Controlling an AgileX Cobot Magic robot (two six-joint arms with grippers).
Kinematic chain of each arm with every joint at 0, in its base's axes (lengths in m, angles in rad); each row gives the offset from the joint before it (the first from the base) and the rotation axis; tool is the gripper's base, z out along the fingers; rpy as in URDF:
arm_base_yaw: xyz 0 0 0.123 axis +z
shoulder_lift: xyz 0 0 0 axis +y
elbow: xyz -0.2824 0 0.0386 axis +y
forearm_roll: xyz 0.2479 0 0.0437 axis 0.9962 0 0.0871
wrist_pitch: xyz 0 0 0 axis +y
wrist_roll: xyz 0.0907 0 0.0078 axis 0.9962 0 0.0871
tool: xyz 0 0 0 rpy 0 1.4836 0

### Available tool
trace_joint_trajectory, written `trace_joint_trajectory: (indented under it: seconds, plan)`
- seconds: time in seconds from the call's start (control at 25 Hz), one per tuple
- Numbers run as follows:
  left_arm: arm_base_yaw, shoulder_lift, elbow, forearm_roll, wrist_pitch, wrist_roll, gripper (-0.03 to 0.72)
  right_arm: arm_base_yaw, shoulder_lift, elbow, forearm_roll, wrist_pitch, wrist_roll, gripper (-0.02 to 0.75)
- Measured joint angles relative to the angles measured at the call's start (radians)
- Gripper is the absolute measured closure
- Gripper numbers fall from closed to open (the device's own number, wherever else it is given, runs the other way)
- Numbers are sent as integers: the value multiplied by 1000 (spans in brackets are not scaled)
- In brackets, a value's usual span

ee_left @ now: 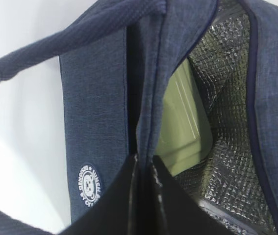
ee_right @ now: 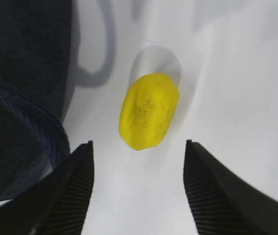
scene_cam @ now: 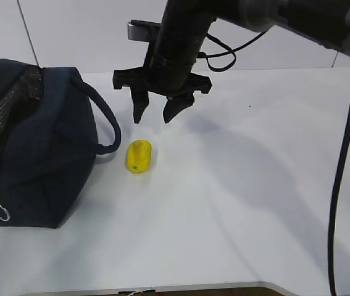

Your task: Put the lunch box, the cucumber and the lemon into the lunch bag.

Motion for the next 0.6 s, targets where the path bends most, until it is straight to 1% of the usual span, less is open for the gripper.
trace_joint_trajectory:
  seconds: [0.2,0.4,0.6]
  plan:
    - [0,0,0,-18,4,0,703,3,0,0,33,-4,41,274]
    - [0,0,0,-20,4,0,703,3,9,0,50,-4,85,223]
    - [0,0,0,-26,8,0,703,3,60,0,52,-6,104,207]
